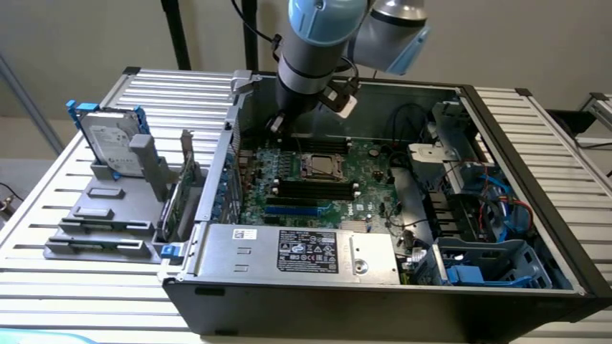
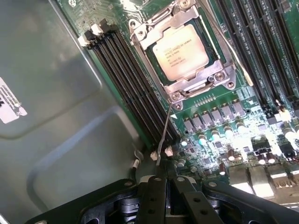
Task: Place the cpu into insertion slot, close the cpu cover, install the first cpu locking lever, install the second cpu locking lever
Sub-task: 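Install the first cpu locking lever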
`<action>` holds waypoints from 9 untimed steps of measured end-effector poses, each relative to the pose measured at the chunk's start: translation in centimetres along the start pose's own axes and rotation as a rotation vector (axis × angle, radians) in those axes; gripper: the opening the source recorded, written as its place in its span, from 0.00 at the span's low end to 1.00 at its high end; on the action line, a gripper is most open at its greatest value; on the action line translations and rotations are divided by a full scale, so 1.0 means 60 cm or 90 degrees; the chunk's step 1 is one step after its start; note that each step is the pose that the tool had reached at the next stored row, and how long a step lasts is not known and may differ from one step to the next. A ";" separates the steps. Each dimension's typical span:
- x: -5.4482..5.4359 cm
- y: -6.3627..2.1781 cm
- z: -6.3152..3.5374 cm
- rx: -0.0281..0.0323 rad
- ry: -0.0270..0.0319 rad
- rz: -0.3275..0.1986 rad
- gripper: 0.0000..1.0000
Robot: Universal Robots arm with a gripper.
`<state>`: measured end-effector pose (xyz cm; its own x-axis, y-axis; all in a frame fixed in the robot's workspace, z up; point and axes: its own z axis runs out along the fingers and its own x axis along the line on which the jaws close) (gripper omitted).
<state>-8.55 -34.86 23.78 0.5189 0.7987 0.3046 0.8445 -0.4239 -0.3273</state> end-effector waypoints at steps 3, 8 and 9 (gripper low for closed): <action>0.005 0.009 -0.002 -0.0005 0.0012 0.002 0.11; 0.016 0.026 -0.004 -0.0012 0.0030 0.005 0.11; 0.019 0.031 -0.005 -0.0012 0.0032 0.006 0.11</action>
<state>-6.34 -34.87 23.78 0.5270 0.7927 0.3063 0.8402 -0.4317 -0.3283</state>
